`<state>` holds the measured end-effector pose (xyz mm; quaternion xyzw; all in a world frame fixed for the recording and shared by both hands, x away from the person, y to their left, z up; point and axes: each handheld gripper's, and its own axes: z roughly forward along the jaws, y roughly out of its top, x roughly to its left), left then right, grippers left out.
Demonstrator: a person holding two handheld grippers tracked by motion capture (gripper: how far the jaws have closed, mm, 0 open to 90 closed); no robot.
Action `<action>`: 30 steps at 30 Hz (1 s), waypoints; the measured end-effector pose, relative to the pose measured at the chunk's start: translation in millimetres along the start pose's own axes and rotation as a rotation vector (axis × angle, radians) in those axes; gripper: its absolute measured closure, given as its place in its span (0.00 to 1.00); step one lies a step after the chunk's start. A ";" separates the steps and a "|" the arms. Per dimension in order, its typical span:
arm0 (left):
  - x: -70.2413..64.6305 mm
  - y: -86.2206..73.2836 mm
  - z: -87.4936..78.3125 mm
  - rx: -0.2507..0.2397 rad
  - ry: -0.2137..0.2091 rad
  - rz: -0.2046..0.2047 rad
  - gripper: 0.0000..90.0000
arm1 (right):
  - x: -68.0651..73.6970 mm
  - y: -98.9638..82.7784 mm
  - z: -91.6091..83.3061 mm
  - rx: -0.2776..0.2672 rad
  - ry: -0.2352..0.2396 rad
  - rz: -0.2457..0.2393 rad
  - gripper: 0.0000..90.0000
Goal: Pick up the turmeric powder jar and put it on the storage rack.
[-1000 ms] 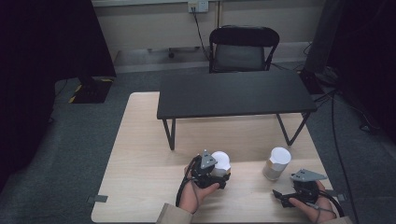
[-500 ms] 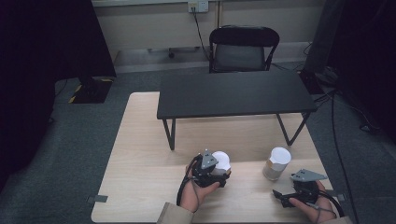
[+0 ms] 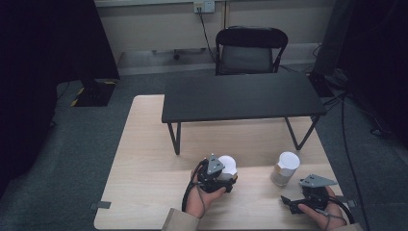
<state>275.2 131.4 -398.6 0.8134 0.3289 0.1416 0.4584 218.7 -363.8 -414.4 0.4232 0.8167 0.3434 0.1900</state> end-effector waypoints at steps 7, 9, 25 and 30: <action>-0.9 0.9 0.3 0.000 0.007 -0.009 0.32 | 0.0 0.0 0.0 0.000 0.000 0.000 0.00; -0.1 0.8 0.0 -0.006 0.006 -0.013 0.32 | 0.0 0.0 0.0 0.000 0.000 0.000 0.00; 5.7 22.8 -0.7 -0.020 -0.011 0.000 0.33 | 0.0 0.0 0.0 0.000 0.000 0.000 0.00; 7.7 33.8 -0.6 -0.025 -0.019 0.007 0.33 | 0.0 0.0 0.0 0.000 0.000 0.000 0.00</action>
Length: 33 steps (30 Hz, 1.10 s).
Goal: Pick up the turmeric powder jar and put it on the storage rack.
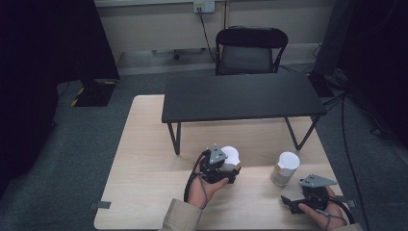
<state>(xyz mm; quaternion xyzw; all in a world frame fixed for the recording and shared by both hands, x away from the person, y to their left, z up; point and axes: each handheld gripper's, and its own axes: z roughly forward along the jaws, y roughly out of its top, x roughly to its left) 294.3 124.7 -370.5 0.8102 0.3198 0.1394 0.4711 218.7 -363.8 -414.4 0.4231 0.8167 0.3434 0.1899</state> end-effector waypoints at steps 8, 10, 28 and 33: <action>1.5 20.7 -2.7 -0.004 -0.014 0.018 0.33 | 0.0 0.0 0.0 0.000 0.000 0.000 0.00; 2.7 24.1 -3.0 -0.005 -0.017 0.015 0.33 | 0.0 0.0 0.0 0.000 0.000 0.000 0.00; 4.8 58.6 -11.9 0.000 -0.015 0.048 0.33 | 0.0 -0.1 -0.1 0.000 0.000 0.000 0.00; 4.9 68.5 -16.5 -0.010 -0.016 0.054 0.33 | 0.0 -0.1 -0.1 0.000 0.000 -0.001 0.00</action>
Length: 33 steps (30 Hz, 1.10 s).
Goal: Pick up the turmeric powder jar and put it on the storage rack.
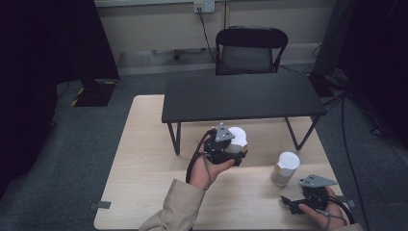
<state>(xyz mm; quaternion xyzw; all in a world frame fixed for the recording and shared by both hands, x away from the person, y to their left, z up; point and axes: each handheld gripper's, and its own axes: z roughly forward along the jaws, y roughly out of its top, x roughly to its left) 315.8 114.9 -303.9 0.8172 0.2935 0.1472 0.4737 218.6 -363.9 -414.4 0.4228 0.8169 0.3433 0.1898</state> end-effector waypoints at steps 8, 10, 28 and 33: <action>1.2 16.4 -6.5 -0.001 0.001 0.011 0.33 | 0.0 0.0 0.0 0.000 0.000 0.000 0.00; 1.6 20.3 -7.5 0.002 0.000 0.016 0.33 | 0.0 -0.1 0.0 0.000 0.000 0.000 0.00; 7.1 54.2 -21.4 -0.003 -0.022 0.036 0.33 | -0.1 -0.6 -0.4 -0.001 0.002 -0.004 0.00; 8.6 62.3 -25.4 -0.007 -0.030 0.038 0.33 | -0.1 -0.7 -0.4 -0.001 0.001 -0.004 0.00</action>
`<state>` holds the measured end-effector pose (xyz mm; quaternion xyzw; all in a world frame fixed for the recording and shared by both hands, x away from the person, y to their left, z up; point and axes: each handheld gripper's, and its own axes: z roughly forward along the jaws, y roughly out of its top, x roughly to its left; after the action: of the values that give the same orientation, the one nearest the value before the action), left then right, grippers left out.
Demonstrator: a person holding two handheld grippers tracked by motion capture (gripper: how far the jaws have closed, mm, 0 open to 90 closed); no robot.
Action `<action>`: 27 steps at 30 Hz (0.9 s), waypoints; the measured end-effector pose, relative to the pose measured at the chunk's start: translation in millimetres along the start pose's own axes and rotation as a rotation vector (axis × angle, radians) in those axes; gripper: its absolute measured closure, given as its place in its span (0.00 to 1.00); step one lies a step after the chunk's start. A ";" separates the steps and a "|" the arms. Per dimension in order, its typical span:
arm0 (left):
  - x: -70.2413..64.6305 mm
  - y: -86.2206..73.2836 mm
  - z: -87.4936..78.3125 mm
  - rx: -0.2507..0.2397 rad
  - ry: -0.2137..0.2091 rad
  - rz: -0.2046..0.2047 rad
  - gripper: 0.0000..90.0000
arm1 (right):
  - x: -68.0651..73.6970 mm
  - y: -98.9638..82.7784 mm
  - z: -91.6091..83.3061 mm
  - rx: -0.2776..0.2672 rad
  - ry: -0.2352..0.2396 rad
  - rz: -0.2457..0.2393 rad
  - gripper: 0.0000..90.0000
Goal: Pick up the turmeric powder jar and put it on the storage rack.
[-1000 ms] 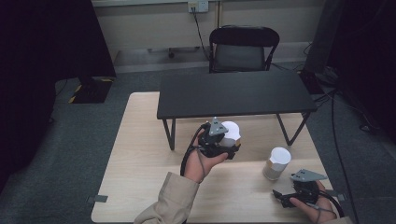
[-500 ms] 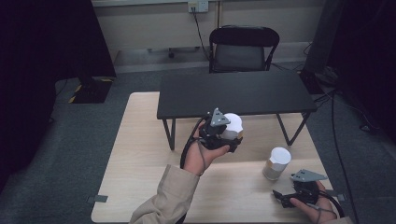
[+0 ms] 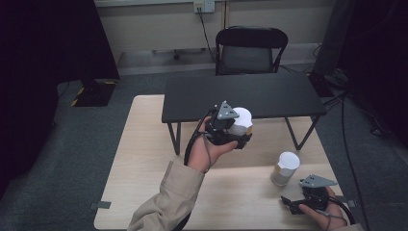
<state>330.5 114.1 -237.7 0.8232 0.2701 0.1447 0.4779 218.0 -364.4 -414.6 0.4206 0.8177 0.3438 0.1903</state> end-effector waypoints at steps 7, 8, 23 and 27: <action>3.2 10.9 -5.2 -0.008 -0.011 0.006 0.33 | 0.1 -0.1 -0.1 0.000 0.000 0.000 0.00; 4.1 12.4 -5.9 -0.008 -0.013 0.006 0.33 | 0.1 0.0 -0.1 0.000 0.000 0.000 0.00; 11.1 31.2 -19.9 -0.031 0.018 -0.004 0.33 | 0.3 0.0 -0.4 0.001 0.000 0.001 0.00; 12.6 35.5 -22.6 -0.034 0.027 -0.007 0.33 | 0.2 -0.1 -0.4 0.001 0.001 0.000 0.00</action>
<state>340.4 123.3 -195.9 0.8121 0.2770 0.1586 0.4885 217.5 -364.4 -414.4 0.4206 0.8180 0.3436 0.1897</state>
